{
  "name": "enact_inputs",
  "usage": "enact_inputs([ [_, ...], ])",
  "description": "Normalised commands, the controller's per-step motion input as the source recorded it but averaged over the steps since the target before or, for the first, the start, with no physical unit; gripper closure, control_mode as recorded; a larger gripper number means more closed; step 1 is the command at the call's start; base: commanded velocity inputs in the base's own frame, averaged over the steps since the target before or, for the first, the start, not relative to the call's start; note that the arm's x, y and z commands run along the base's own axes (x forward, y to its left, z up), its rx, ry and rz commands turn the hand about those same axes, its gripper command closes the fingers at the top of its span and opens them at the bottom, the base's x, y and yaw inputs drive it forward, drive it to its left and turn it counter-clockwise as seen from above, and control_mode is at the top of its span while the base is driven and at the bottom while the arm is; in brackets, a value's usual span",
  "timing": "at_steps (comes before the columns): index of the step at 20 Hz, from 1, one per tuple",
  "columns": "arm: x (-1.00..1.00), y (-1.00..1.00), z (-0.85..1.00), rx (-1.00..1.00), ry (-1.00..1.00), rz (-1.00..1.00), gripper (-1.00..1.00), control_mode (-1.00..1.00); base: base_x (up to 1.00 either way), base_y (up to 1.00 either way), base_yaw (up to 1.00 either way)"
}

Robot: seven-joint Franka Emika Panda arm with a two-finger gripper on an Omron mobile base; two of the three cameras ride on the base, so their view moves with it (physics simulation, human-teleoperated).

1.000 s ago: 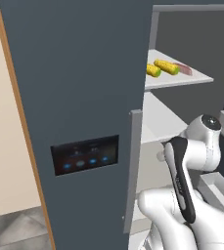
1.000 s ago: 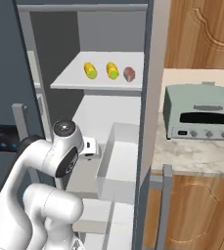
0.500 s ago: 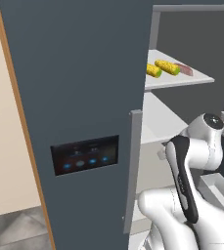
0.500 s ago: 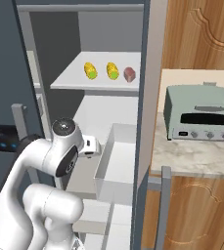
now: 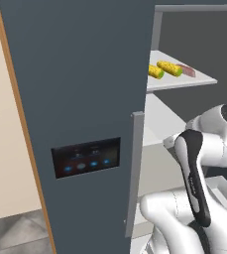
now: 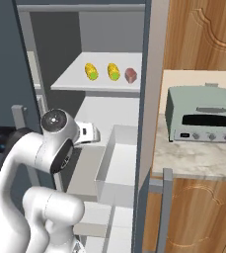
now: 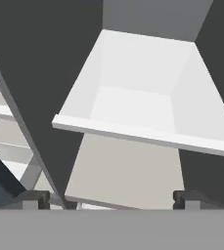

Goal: Place one corn and one steak in each tupperware on the nearby counter, to pack two identical lunches.

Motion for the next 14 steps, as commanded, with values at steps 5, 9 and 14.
enact_inputs([
  [5, -0.01, 0.05, 0.77, 0.0, -0.04, 0.0, -1.0, -1.0, 0.0, 0.0, 0.0],
  [9, 0.0, 0.04, 0.75, 0.0, -0.1, 0.0, -1.0, -1.0, 0.0, 0.0, 0.0],
  [14, 0.0, 0.0, 0.45, 0.01, -0.18, 0.0, -1.0, -1.0, 0.0, 0.0, 0.0],
])
